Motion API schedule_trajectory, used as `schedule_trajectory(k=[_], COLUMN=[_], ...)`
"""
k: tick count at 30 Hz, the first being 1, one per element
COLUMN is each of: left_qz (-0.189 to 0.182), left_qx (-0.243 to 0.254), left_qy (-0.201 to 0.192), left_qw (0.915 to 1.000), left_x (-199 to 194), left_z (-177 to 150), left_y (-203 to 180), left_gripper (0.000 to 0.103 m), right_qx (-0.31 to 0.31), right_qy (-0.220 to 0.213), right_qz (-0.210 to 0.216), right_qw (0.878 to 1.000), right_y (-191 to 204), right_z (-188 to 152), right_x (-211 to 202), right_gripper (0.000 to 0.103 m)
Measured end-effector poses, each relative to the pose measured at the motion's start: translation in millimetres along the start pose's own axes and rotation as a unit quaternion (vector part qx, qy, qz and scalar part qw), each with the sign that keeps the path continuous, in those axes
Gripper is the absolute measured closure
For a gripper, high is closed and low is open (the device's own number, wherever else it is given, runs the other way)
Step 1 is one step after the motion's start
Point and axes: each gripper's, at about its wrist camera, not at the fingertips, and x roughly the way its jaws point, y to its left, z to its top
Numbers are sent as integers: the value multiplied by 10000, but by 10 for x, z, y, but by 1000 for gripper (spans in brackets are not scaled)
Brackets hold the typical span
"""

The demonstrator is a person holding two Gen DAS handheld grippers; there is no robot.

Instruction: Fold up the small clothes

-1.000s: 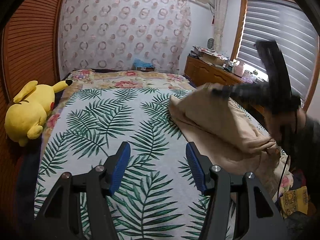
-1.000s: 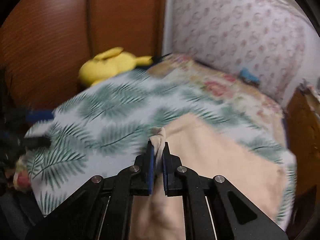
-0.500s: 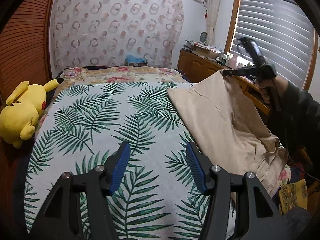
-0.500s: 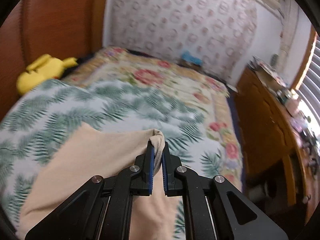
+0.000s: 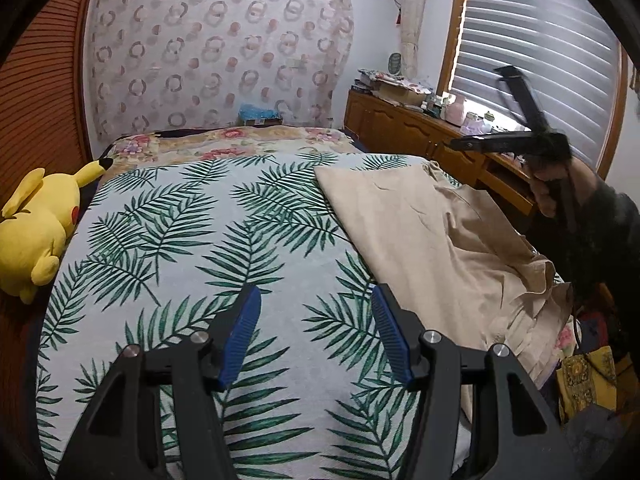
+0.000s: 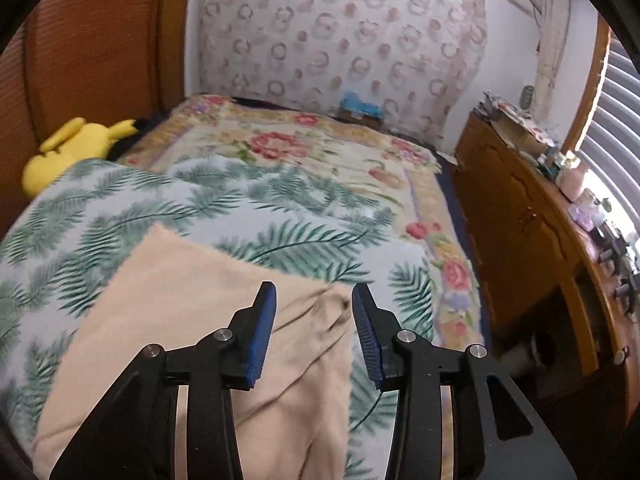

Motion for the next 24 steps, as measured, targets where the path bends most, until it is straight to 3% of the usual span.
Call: schedule_trajectory(k=[5,12,24], left_qz=[-36,-95,-232], left_qx=[93,145,346], left_qy=[76,314,507], left_qw=[9999,9994,9978], left_x=[66,228,326], left_z=[14,-45,-105], left_y=[-110,-221,-435], left_gripper=[46,46,46], right_qx=[-168,-166,-145], right_qy=[-115,3,67], right_qz=[418,779,742], right_qw=[9989,9968,9971], right_y=[234,520,598], right_z=[-382,-843,-1281], right_x=[-332,-440,-576], right_gripper=[64,64,64])
